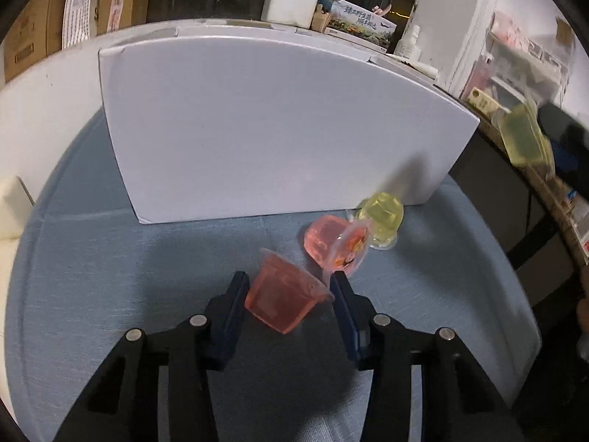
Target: Organize snacks
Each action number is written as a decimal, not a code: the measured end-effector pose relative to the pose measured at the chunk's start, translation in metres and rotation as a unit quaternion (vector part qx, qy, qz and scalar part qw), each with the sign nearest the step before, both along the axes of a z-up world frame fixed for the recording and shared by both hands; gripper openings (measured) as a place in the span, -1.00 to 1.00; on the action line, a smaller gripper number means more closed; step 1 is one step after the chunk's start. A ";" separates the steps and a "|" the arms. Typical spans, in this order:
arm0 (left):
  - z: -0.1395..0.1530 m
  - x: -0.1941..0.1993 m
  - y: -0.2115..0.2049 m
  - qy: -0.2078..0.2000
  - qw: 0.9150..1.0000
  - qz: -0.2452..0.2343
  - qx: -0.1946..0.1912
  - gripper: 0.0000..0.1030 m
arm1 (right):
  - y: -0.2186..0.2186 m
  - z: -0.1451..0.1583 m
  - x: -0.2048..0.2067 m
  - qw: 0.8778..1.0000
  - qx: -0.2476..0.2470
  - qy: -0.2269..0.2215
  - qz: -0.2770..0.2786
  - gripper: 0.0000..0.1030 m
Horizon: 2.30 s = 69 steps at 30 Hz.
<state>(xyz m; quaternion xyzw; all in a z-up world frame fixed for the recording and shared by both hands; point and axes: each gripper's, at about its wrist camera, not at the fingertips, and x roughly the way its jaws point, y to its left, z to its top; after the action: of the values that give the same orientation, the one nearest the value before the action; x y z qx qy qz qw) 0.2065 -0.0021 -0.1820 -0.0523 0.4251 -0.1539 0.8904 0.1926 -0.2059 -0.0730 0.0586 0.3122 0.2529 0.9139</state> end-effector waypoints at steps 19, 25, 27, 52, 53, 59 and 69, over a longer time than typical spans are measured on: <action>0.143 0.044 0.009 -0.137 0.991 0.005 0.001 -0.03 | 0.005 0.024 0.031 1.000 0.008 -0.021 -0.023 -0.06; 0.133 0.081 -0.004 -0.118 0.992 0.009 0.031 -0.01 | 0.000 0.027 0.068 0.999 -0.001 -0.011 -0.041 -0.06; 0.125 0.088 -0.004 -0.111 0.993 0.022 0.046 0.60 | 0.000 0.024 0.080 0.999 -0.008 -0.005 -0.043 -0.05; 0.072 -0.071 0.005 -0.087 0.995 0.031 0.023 1.00 | -0.022 -0.046 -0.018 0.996 0.008 0.060 -0.064 1.00; 0.068 -0.078 0.002 -0.084 0.996 0.031 0.023 1.00 | -0.017 -0.051 -0.016 0.996 -0.001 0.067 -0.064 1.00; 0.055 -0.102 -0.006 -0.071 0.997 0.024 0.015 1.00 | 0.013 -0.073 0.007 0.995 -0.047 0.070 -0.056 1.00; 0.043 -0.103 0.002 -0.055 0.998 0.032 0.014 1.00 | 0.035 -0.102 0.060 0.988 -0.084 0.112 -0.068 0.53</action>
<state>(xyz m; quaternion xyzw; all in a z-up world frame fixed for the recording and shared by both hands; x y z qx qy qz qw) 0.1030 -0.0001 -0.1391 -0.0446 0.3754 -0.1217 0.9177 0.2525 -0.1711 -0.1754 0.0307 0.4280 0.1548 0.8899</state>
